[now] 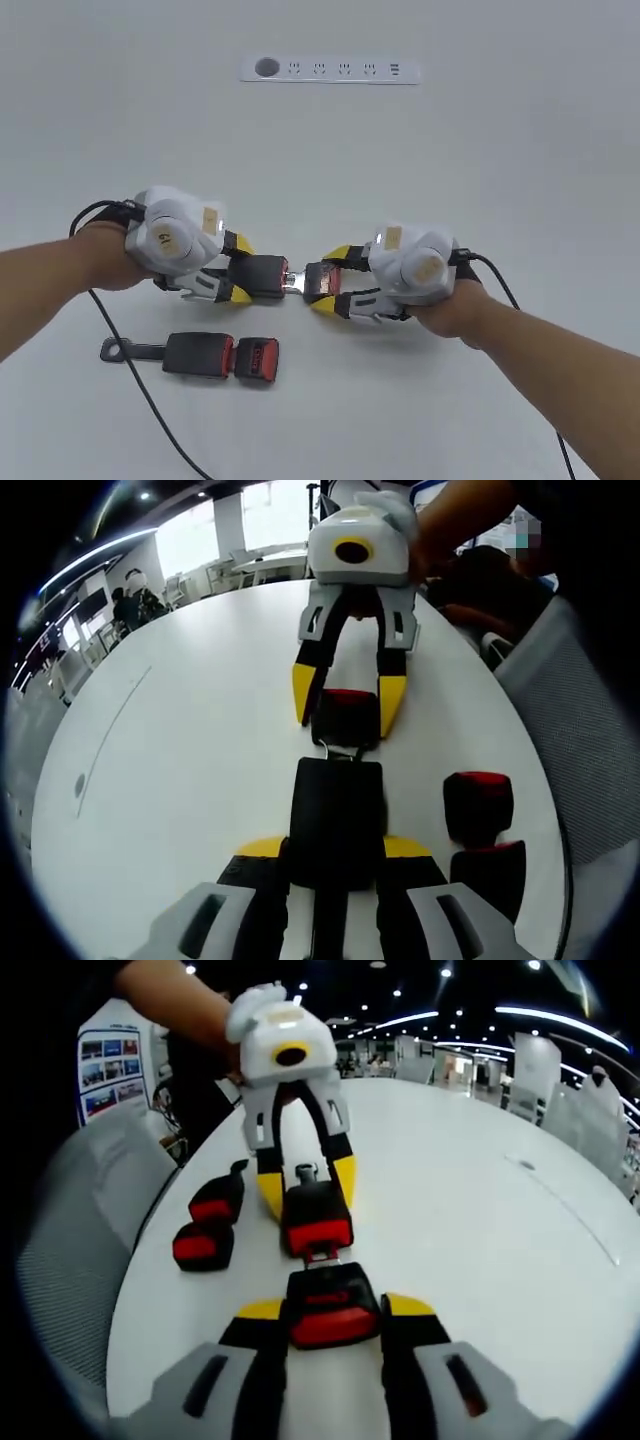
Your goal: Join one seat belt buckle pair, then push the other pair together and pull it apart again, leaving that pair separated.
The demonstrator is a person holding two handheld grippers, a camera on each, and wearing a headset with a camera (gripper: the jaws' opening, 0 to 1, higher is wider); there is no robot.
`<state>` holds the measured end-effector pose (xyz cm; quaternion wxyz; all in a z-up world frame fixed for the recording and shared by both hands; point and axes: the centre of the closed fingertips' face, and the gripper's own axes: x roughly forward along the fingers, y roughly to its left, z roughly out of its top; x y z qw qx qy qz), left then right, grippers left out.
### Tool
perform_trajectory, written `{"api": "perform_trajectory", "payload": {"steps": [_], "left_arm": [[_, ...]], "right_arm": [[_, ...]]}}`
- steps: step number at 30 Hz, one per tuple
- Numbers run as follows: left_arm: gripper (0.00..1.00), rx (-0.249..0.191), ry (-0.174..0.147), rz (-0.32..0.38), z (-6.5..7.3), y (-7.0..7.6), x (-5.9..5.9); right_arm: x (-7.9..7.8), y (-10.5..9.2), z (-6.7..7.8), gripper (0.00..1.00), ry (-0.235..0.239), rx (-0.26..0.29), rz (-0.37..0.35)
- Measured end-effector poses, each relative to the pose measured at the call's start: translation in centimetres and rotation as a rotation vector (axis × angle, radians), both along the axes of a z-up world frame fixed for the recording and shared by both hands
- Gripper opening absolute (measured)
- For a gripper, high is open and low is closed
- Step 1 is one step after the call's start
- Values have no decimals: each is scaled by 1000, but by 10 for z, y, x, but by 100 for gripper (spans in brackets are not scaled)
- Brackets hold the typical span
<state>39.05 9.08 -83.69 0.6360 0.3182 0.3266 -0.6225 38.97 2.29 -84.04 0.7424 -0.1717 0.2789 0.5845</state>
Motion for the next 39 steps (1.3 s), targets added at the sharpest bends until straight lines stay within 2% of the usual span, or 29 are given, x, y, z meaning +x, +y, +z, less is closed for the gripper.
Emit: {"api": "perform_trajectory", "payload": {"steps": [8,14,16,17,20,27,39], "left_arm": [[34,-6,2,-4,-1,0,1],[34,0,1,-37,-1,-1,1],[33,0,4,-46,-1,0,0],[33,-2,4,-50,-1,0,0],[33,-2,5,-53,-1,0,0],[33,2,3,-62,-2,2,-1],[34,14,1,-72,-1,1,-2]], "right_arm": [[1,4,-2,36,15,-15,-6],[0,7,-3,36,19,-28,12],[0,10,-3,36,18,-30,13],[0,17,-3,36,26,-12,7],[-1,26,-3,36,18,-23,5],[-1,25,-2,36,30,-40,-28],[-2,23,-3,36,31,-70,-31]]}}
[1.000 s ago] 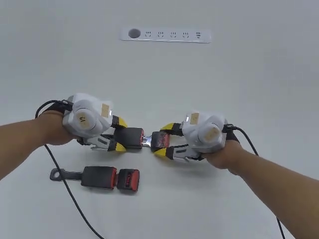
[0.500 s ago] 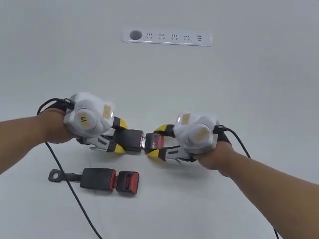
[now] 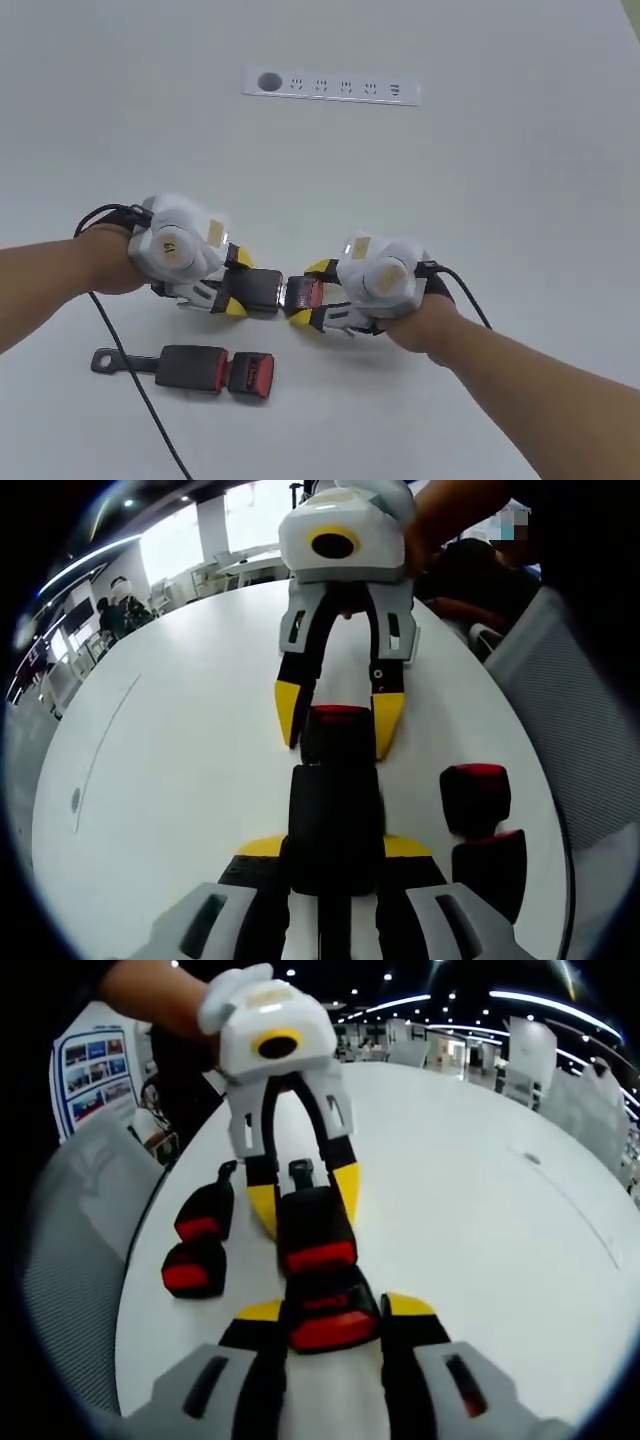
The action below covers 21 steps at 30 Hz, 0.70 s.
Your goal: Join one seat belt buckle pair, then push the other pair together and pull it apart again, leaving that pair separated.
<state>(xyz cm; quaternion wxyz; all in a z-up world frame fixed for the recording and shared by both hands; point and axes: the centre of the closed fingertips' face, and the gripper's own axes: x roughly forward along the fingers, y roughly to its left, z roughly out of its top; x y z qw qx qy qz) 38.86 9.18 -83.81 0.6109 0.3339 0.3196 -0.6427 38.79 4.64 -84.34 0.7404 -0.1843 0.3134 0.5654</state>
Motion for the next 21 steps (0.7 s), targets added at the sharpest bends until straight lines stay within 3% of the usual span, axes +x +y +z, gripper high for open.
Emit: {"api": "perform_trajectory", "payload": {"steps": [21], "left_arm": [[34,27,6,-10,1,-1,0]], "right_arm": [[-1,-1,2,37,-12,-15,3]]}}
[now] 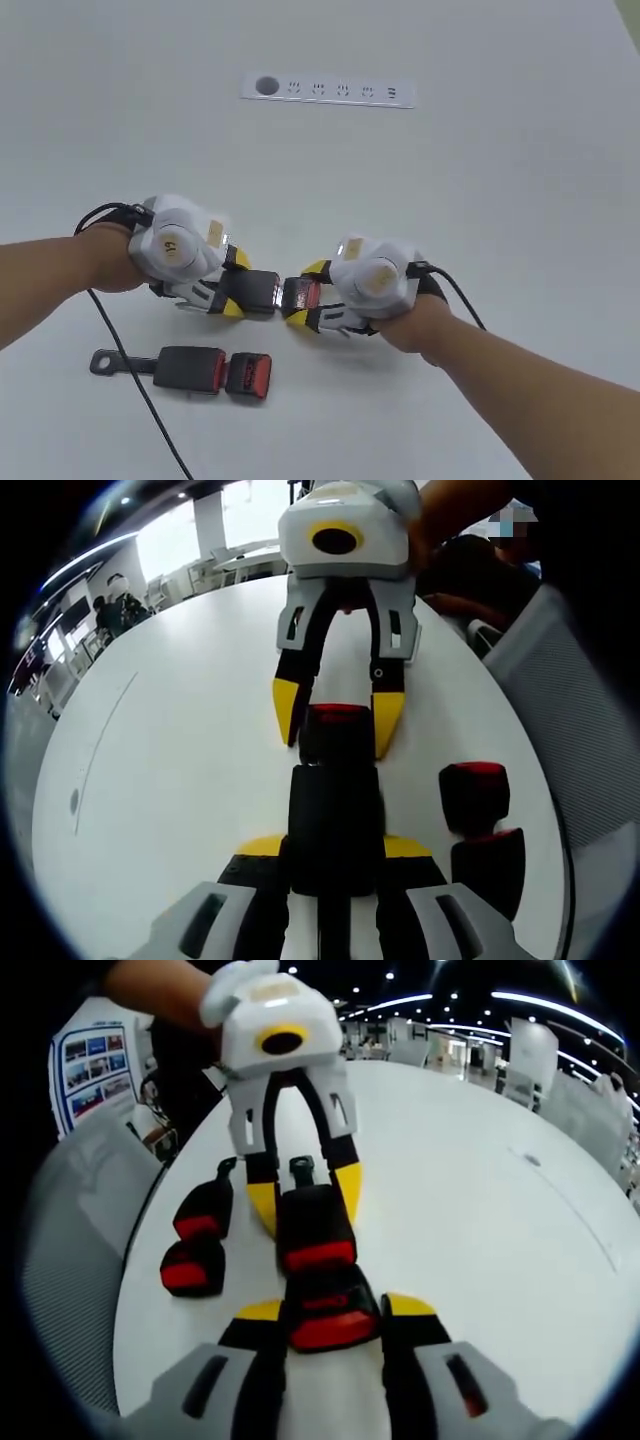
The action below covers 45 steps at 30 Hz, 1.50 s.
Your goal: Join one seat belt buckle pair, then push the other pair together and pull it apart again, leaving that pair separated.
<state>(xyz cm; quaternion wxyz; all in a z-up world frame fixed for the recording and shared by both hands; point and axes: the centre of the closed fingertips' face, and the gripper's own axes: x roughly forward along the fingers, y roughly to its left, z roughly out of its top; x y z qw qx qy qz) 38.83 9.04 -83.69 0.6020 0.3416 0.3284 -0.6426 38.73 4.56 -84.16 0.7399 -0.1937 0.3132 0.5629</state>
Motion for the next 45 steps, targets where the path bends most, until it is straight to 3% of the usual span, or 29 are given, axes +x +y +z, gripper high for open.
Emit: {"api": "perform_trajectory", "payload": {"steps": [6,16,27,45], "left_arm": [[34,23,-1,-3,0,0,0],[34,14,5,-1,-1,1,1],[35,21,9,7,-1,1,0],[35,22,15,19,-1,1,0]], "right_arm": [[-1,-1,0,37,-6,6,0],[-2,-18,-1,37,-13,15,-8],[-4,-25,1,37,-14,53,-10],[-9,-66,-2,37,-34,57,-23]]}}
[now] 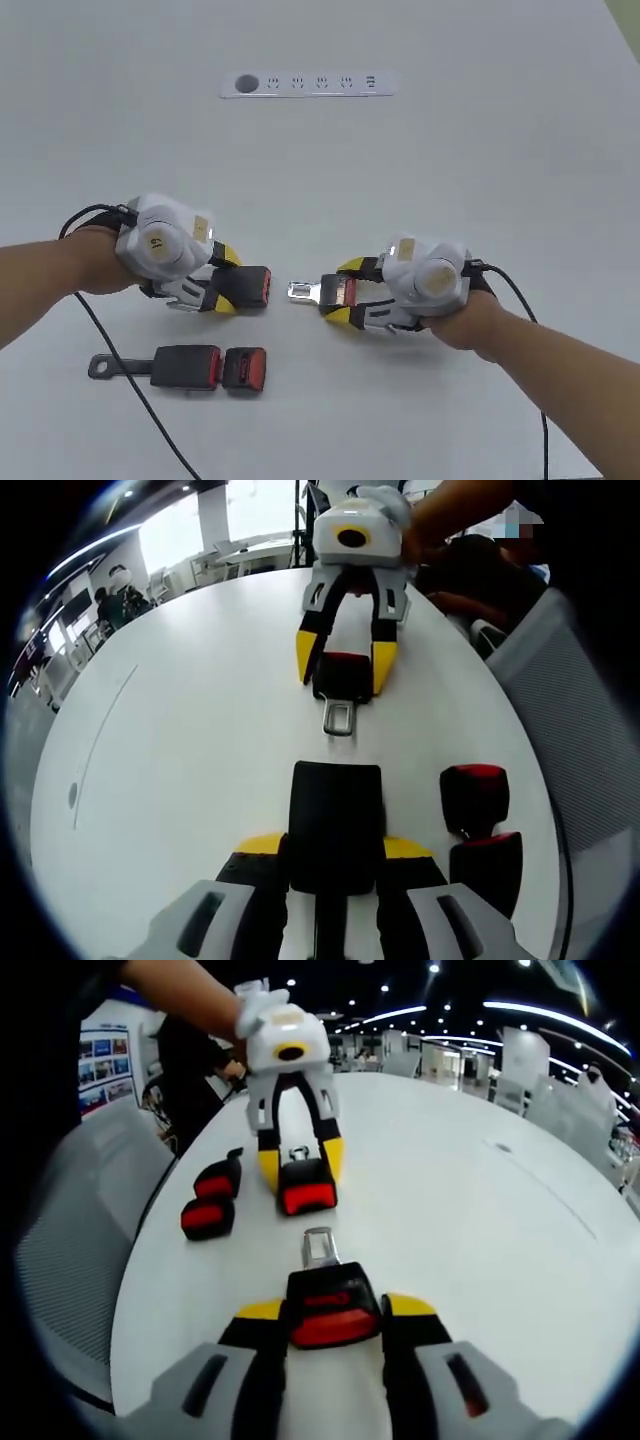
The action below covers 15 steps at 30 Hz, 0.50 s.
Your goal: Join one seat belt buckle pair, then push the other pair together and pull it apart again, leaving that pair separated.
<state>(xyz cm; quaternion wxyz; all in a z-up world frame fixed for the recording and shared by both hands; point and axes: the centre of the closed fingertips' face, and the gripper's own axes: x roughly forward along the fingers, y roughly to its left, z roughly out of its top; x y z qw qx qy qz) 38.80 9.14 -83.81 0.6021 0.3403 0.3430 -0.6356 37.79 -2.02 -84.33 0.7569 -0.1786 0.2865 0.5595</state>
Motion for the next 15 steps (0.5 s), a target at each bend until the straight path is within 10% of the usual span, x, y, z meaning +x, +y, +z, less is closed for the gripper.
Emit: {"api": "perform_trajectory", "payload": {"steps": [15], "left_arm": [[35,-4,3,2,0,0,0]], "right_arm": [[-6,-49,-1,37,-7,-29,-5]]}}
